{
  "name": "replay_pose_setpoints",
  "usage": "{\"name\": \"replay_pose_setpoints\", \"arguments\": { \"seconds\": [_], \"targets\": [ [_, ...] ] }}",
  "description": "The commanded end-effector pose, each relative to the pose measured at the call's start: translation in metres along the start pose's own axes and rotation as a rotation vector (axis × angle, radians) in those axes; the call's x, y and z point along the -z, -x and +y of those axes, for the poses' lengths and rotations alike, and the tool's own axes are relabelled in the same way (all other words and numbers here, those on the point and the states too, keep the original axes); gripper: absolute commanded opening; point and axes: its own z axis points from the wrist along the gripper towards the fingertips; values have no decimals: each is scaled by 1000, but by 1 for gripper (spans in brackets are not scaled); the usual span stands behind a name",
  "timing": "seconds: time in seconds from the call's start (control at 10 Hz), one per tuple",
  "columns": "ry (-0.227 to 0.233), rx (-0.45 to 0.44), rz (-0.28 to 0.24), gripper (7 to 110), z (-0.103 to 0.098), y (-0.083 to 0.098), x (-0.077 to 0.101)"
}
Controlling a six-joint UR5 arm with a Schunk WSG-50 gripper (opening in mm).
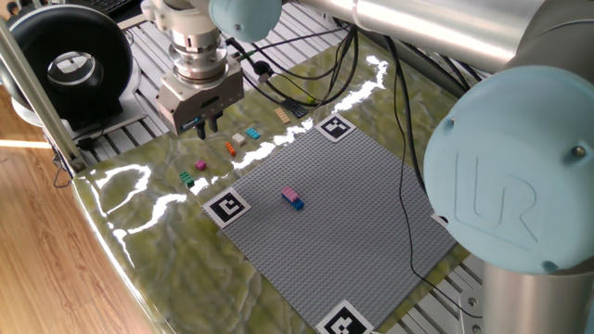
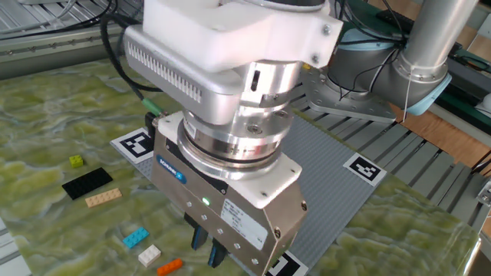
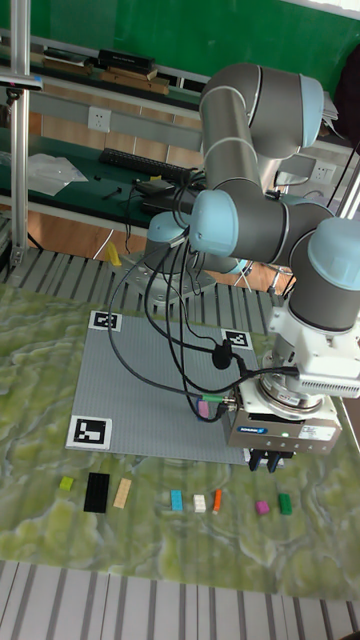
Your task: Stack small Lego blocks randomly, one at a time
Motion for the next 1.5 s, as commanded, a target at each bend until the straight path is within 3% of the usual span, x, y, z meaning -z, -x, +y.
{"name": "replay_pose_setpoints", "arguments": {
  "seconds": [0.0,0.1,0.3,0.5,0.7,1.4],
  "targets": [
    [-3,0,-13,22,7,6,-4],
    [19,-44,-12,22,27,9,-12],
    [20,-110,-6,22,54,7,-27],
    [1,-137,-1,22,64,5,-34],
    [29,-156,-13,22,71,7,-45],
    [-11,-154,-39,22,58,14,-63]
  ]
}}
